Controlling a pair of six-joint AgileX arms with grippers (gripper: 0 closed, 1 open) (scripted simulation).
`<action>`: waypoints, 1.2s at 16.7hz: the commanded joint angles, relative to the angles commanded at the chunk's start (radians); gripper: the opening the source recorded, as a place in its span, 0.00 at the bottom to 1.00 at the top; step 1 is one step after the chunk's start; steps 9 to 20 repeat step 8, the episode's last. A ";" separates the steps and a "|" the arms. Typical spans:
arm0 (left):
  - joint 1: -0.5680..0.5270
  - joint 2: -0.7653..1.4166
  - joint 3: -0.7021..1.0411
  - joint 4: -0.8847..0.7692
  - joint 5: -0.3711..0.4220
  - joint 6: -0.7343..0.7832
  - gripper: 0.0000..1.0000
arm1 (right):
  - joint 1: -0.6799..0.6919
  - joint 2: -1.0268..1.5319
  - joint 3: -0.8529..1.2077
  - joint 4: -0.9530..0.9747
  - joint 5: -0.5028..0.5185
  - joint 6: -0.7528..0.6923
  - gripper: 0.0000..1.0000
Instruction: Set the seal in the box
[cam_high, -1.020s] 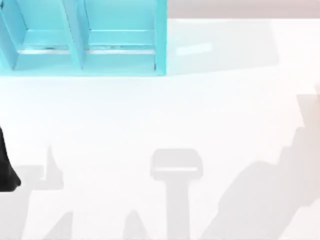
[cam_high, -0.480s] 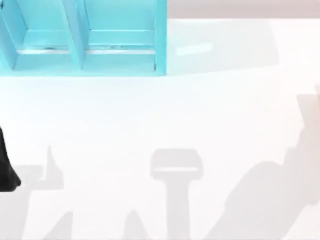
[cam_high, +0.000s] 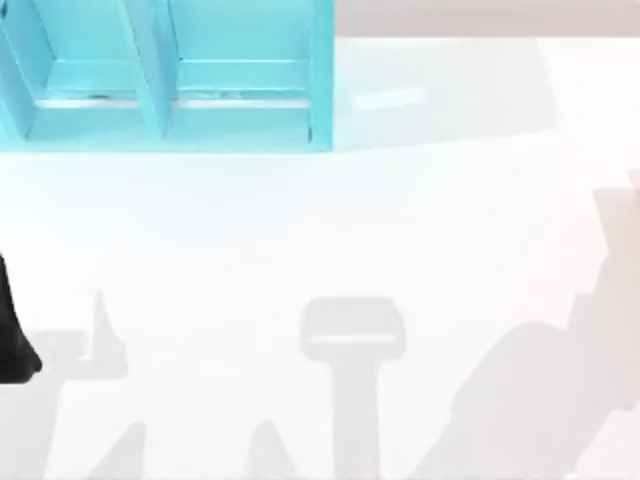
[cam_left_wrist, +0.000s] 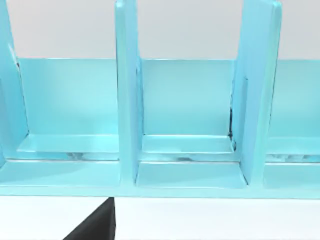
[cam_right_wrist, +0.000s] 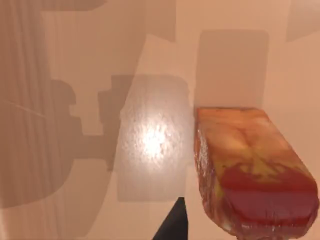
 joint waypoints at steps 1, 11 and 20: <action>0.000 0.000 0.000 0.000 0.000 0.000 1.00 | 0.000 0.000 0.000 0.000 0.000 0.000 0.90; 0.000 0.000 0.000 0.000 0.000 0.000 1.00 | 0.000 0.000 0.000 0.000 0.000 0.000 1.00; 0.000 0.000 0.000 0.000 0.000 0.000 1.00 | 0.000 0.000 0.000 0.000 0.000 0.000 1.00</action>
